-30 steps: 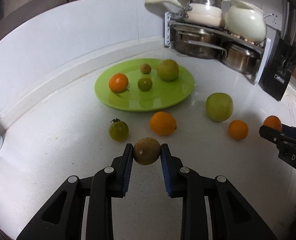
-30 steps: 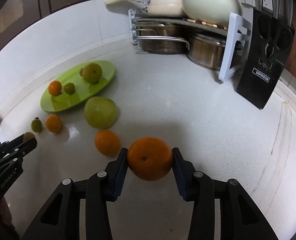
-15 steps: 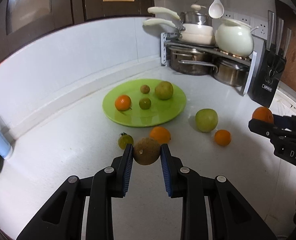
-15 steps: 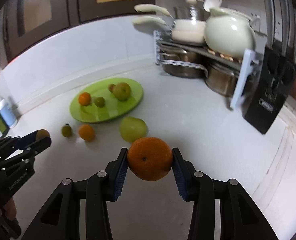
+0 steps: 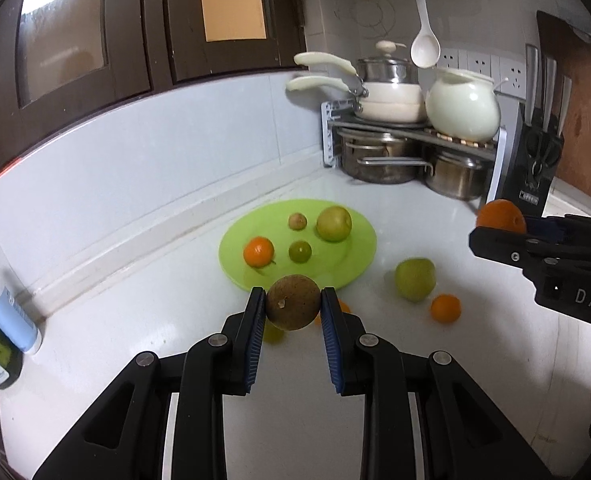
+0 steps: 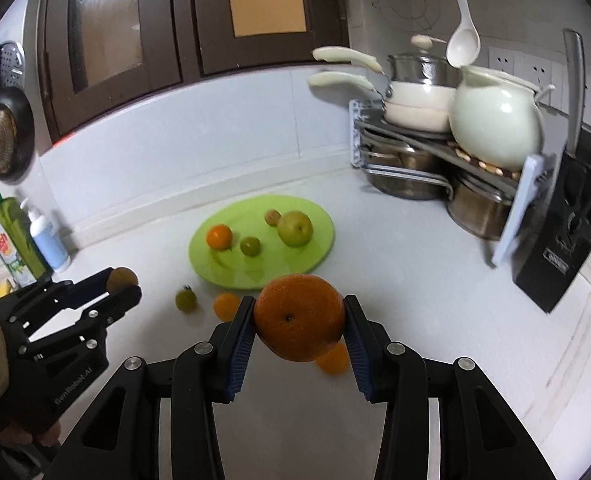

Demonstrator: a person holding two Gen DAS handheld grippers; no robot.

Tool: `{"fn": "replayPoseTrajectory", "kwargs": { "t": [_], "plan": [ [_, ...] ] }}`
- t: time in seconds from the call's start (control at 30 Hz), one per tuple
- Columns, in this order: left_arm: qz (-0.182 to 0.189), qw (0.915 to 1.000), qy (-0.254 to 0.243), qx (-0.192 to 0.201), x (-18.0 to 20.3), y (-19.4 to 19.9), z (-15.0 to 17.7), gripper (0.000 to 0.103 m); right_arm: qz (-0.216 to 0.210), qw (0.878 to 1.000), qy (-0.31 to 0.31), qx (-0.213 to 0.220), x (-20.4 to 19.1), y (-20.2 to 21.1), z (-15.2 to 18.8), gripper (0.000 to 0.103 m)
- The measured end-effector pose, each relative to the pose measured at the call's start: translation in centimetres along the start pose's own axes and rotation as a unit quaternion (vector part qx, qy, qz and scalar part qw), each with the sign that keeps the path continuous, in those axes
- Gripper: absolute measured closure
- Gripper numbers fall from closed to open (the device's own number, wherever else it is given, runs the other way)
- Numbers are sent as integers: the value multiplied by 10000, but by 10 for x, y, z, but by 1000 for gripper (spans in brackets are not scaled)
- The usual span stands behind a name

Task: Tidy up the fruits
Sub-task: 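Carry the brown fruit and the orange over the green plate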

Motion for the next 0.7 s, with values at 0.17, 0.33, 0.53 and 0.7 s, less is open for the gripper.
{"fn": "replayPoseTrajectory", "kwargs": {
  "t": [0.17,0.33,0.53,0.7],
  "plan": [
    [32,10000,87,24,-14,-7,-10,75,-127,9999,35,97,-16,-10,-22,59],
    [98,9998,187,19,-34,-17,-21,75,-229,9997,51,106,-27,-23,-39,59],
    [284,9991,295,-90,-49,-40,-32,75,-264,9996,55,75,-36,-45,-59,59],
    [407,9989,177,-142,-57,-61,-48,75,-328,9994,54,-121,-41,-72,-72,59]
  ]
}}
Point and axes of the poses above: each gripper's, at about its wrist camera, not at the fingertips, and y roughly against the way its jaws point, x to its right, z to its underside, the point moved 10 cm from there along -y, roughly the way its jaws point, and after that the axes turned 9 degrees about -y, right-handed, at the moved point
